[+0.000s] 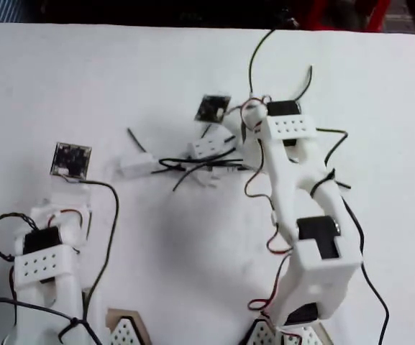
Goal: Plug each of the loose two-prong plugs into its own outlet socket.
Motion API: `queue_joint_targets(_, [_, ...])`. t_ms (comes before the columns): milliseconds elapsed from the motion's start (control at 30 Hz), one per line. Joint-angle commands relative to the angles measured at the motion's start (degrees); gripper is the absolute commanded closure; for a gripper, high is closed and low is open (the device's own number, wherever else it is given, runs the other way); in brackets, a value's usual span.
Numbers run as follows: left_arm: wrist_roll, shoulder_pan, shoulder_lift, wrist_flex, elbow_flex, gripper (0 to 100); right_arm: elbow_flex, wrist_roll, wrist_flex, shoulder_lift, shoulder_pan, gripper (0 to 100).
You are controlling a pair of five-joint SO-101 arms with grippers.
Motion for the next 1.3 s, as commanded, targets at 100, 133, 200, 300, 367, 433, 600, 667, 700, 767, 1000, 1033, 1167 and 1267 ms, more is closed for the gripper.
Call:
queue_joint_targets(100, [-0.7, -0.22, -0.92, -0.97, -0.26, 97, -5.98, 3.34, 0.48, 6.02, 1.89, 84.4])
queue_joint_targets(133, [-0.7, -0.22, -0.92, -0.97, -0.26, 97, -6.68, 3.34, 0.48, 6.81, 1.98, 84.5])
queue_joint_targets(200, [-0.7, -0.22, -0.92, -0.97, -0.26, 97, -7.47, 3.34, 0.57, 8.04, 2.42, 84.6])
queue_joint_targets(300, [-0.7, -0.22, -0.92, -0.97, -0.26, 97, -8.18, 3.34, 0.57, 9.36, 2.77, 84.6])
queue_joint_targets(367, [-0.7, -0.22, -0.92, -0.97, -0.26, 97, -8.26, 3.34, 0.57, 10.15, 2.86, 84.8])
queue_joint_targets(433, [-0.7, -0.22, -0.92, -0.97, -0.26, 97, -8.26, 3.34, 0.57, 10.86, 2.86, 86.8])
queue_joint_targets(600, [-0.7, -0.22, -0.92, -0.97, -0.26, 97, -8.26, 3.25, 0.66, 10.86, 2.51, 97.7])
queue_joint_targets(667, [-0.7, -0.22, -0.92, -0.97, -0.26, 97, -8.53, 3.16, 2.24, 10.77, 2.59, 98.3])
queue_joint_targets(700, [-0.7, -0.22, -0.92, -0.97, -0.26, 97, -9.14, 3.08, 3.38, 10.77, 2.59, 98.1])
queue_joint_targets(767, [-0.7, -0.22, -0.92, -1.05, -0.26, 97, -10.55, 2.99, 6.64, 10.77, 2.51, 98.1])
queue_joint_targets(1000, [-0.7, -0.22, -0.92, -1.05, -0.26, 97, -13.19, -1.76, 17.89, 10.77, 0.22, 98.1])
queue_joint_targets(1033, [-0.7, -0.22, -0.92, -1.05, -0.26, 97, -13.1, -2.9, 18.86, 11.03, -0.75, 98.1])
queue_joint_targets(1167, [-0.7, -0.22, -0.92, -1.05, -0.26, 97, -12.31, -5.8, 21.14, 11.38, -3.74, 98.1])
queue_joint_targets(1267, [-0.7, -0.22, -0.92, -1.05, -0.26, 97, -10.29, -6.15, 21.14, 11.3, -5.93, 97.8])
